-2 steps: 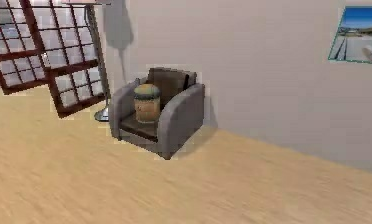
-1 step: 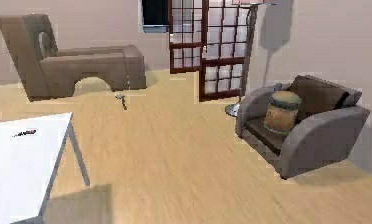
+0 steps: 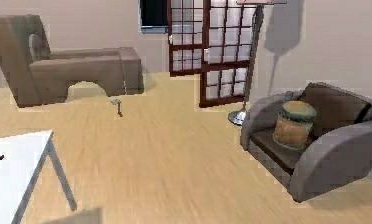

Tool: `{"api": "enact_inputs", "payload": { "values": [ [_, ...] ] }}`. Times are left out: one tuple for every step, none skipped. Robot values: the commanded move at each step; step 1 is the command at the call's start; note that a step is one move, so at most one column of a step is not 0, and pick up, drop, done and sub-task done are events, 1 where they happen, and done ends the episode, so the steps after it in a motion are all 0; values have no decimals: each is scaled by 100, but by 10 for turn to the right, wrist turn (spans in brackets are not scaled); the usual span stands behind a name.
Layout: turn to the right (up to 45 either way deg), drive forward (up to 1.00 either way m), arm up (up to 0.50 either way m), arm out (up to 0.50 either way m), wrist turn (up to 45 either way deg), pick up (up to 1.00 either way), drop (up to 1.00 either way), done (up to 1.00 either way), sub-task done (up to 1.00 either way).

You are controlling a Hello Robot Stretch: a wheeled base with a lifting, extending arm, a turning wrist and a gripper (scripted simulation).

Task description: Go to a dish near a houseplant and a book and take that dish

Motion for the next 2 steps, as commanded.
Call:
{"api": "enact_inputs", "payload": {
  "values": [
    [450, 0, 0, 0, 0, 0, 0, 0, 0],
    [210, 0, 0, 0, 0, 0, 0, 0, 0]
  ]
}}
